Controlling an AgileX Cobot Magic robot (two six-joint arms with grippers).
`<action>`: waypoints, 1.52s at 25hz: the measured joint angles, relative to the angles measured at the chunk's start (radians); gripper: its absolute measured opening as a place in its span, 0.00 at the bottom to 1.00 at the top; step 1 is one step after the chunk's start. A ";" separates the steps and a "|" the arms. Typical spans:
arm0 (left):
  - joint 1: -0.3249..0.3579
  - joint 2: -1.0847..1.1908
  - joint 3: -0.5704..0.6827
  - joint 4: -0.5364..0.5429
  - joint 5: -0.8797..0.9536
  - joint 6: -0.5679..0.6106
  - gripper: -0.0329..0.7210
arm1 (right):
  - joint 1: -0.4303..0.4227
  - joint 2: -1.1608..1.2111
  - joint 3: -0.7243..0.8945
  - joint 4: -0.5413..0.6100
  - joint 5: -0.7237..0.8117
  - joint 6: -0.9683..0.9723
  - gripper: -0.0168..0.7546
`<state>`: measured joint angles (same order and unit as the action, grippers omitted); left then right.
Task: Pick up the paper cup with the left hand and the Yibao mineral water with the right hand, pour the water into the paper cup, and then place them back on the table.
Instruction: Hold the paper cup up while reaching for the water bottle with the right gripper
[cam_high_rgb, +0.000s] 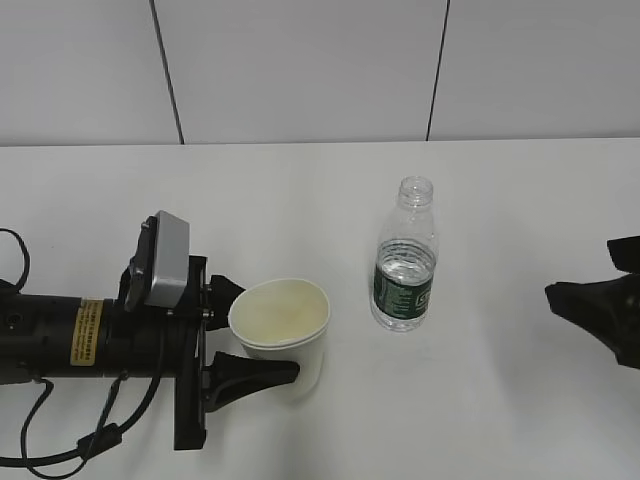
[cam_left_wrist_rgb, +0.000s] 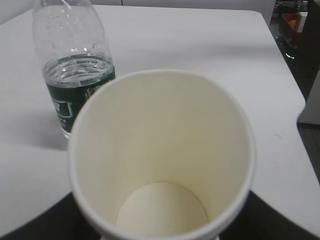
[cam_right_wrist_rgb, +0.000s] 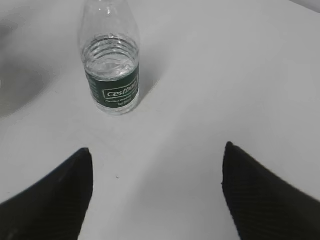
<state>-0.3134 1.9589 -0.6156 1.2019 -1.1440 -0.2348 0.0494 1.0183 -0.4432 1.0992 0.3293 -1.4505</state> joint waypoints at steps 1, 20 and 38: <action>0.000 0.000 0.000 0.000 0.000 0.000 0.62 | 0.000 0.000 -0.009 -0.044 0.000 0.057 0.79; 0.000 0.000 0.000 0.000 0.000 0.000 0.62 | 0.169 0.000 0.022 -0.594 -0.375 0.724 0.79; 0.000 0.000 0.000 0.000 0.000 0.000 0.62 | 0.196 0.013 0.158 -1.342 -0.678 1.497 0.77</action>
<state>-0.3134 1.9589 -0.6156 1.2019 -1.1440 -0.2348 0.2453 1.0315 -0.2850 -0.2430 -0.3486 0.0465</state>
